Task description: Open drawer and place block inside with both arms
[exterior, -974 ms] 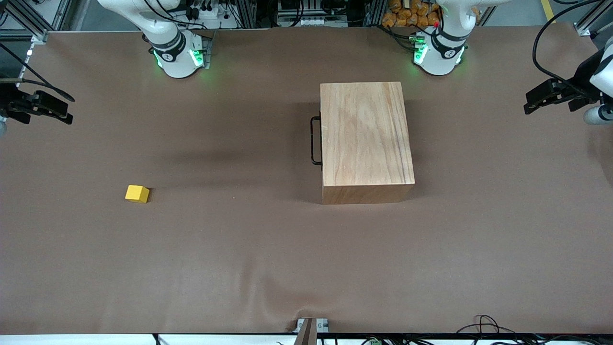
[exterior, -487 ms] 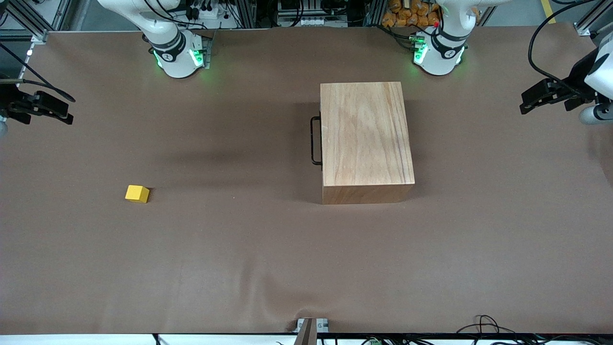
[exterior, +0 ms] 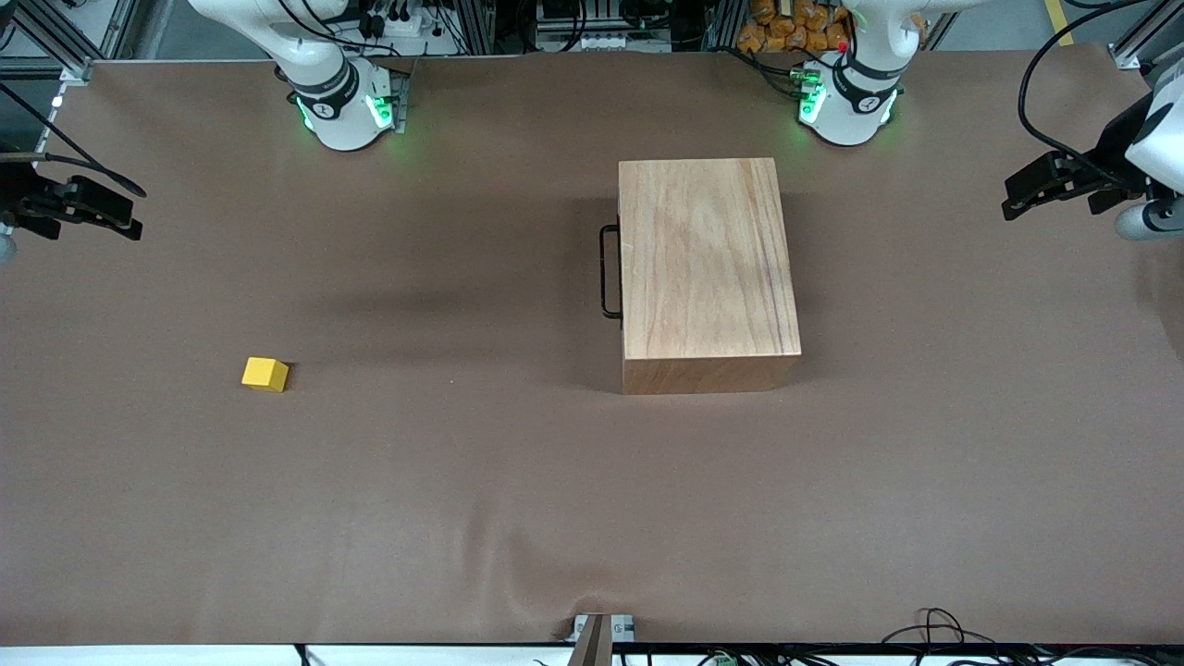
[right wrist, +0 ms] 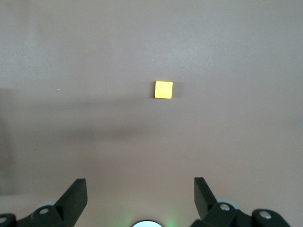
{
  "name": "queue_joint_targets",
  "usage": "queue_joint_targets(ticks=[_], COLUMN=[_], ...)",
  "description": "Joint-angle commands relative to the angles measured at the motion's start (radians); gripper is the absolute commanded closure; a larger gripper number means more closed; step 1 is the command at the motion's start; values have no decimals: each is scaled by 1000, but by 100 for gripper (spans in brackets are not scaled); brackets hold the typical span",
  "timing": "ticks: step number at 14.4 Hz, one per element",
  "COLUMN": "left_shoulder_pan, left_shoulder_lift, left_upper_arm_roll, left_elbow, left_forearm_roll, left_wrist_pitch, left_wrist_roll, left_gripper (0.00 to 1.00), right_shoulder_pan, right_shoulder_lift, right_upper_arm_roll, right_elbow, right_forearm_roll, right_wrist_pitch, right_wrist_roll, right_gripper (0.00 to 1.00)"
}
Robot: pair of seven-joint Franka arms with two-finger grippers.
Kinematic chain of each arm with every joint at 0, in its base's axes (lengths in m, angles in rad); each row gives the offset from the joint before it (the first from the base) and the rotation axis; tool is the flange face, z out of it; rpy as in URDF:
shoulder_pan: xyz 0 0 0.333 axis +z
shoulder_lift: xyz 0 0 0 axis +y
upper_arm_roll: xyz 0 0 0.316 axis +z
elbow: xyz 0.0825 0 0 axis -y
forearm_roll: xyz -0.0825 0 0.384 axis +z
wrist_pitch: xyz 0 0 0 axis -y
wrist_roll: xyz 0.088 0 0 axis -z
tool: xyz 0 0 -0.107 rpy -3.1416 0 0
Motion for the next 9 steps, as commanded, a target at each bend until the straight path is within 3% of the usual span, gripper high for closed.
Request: queue_joint_targets(ticks=[1, 9], left_shoulder_pan=[2, -54], left_shoulder_lift=[-4, 20], left_upper_arm_roll=[-10, -18], left_elbow=[6, 8], left_forearm_roll=[18, 14], left_wrist_pitch=[-10, -10], left_wrist_roll=[4, -14], left_gripper=[0, 0], right_shoulder_pan=[0, -1], right_shoulder_lift=[-4, -4], right_upper_arm_roll=[7, 9], right_elbow=[-4, -21], right_forearm_roll=[-21, -19], right_wrist_pitch=[-5, 0], right_wrist_roll=[13, 15], right_gripper=[0, 0])
